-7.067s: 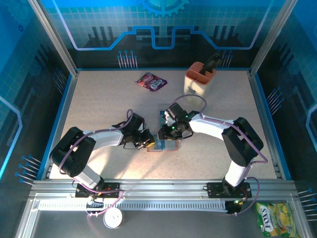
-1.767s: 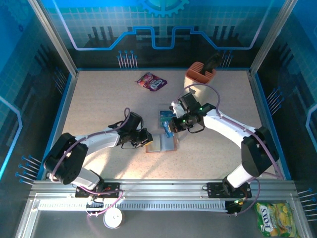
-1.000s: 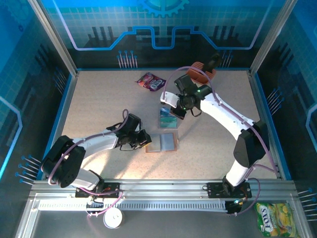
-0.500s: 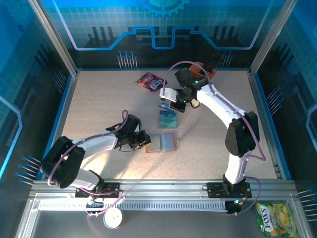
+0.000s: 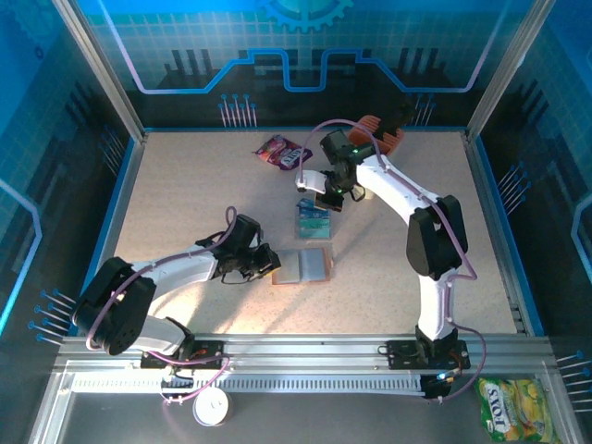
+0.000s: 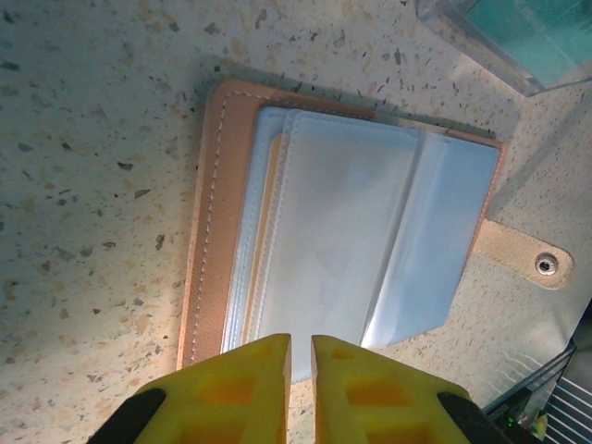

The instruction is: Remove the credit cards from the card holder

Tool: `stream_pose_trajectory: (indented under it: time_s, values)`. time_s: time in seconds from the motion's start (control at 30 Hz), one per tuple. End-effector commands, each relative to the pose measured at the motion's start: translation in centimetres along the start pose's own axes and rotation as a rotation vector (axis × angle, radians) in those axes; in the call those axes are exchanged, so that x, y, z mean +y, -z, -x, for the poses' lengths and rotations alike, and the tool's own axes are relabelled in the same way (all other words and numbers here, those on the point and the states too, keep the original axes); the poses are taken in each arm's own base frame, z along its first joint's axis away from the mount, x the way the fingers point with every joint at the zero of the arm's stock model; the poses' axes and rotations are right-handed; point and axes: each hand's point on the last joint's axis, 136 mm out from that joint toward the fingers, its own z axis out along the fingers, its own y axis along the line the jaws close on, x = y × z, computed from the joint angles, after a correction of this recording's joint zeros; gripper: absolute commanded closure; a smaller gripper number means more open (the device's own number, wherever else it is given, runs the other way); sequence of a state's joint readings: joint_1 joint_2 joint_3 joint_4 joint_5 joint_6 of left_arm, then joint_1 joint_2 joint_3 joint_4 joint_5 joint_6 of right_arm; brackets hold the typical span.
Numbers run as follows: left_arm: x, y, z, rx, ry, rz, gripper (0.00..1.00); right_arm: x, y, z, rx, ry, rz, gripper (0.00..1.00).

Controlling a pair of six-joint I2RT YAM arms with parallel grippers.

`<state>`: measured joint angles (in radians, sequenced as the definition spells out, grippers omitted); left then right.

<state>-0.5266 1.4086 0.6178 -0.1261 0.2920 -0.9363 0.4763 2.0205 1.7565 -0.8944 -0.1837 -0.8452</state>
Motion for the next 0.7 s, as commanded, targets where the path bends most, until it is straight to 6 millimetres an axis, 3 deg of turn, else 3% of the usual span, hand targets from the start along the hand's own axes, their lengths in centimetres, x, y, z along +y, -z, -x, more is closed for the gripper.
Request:
stream_pose_trajectory:
  time_s: [0.0,0.27,0.37,0.47,0.67]
  values:
    - [0.3,0.2,-0.1,0.0,0.01,-0.001,0.86,-0.6,-0.3,-1.2,0.036,-0.008,0.013,1.0]
    - [0.1,0.2,0.0,-0.002,0.008,-0.001,0.85,-1.1,0.1,-1.3,0.046,-0.016,-0.017,0.96]
    - [0.0,0.2,0.0,-0.002,0.009,-0.008,0.86,-1.6,0.4,-1.6,0.066,-0.031,-0.047,0.91]
    - [-0.1,0.3,0.1,-0.002,0.005,-0.007,0.86,-1.9,1.0,-1.8,0.078,-0.042,-0.076,0.78]
    - [-0.5,0.3,0.0,0.004,0.004,-0.018,0.86,-2.3,3.1,-1.0,0.04,-0.077,-0.148,0.71]
